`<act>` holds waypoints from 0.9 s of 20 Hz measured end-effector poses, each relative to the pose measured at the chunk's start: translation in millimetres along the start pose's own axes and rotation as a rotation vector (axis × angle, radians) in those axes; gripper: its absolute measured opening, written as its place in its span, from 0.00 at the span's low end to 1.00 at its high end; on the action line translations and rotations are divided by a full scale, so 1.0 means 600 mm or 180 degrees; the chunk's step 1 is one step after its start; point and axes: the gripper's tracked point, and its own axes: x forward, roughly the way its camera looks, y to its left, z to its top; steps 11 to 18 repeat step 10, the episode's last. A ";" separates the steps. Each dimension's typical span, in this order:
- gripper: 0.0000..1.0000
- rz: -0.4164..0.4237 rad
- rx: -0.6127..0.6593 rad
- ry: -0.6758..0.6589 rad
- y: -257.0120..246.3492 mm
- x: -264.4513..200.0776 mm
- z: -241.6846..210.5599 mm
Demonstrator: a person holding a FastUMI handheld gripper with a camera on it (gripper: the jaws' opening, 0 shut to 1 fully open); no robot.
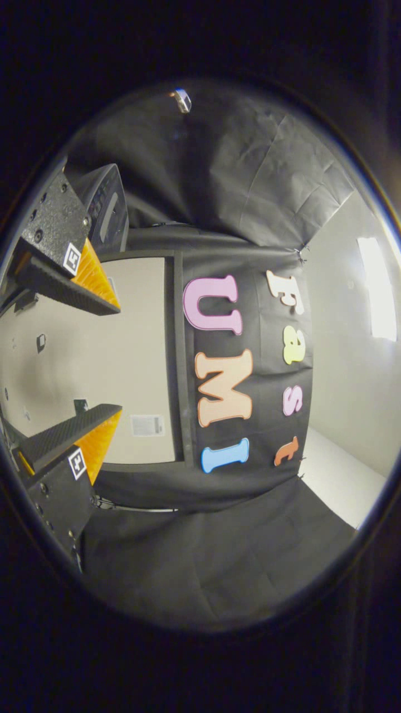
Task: Put the clothes into the washing machine and then close the washing machine lid.
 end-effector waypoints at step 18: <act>0.96 0.0108 -0.0087 0.0372 0.026 -0.044 -0.086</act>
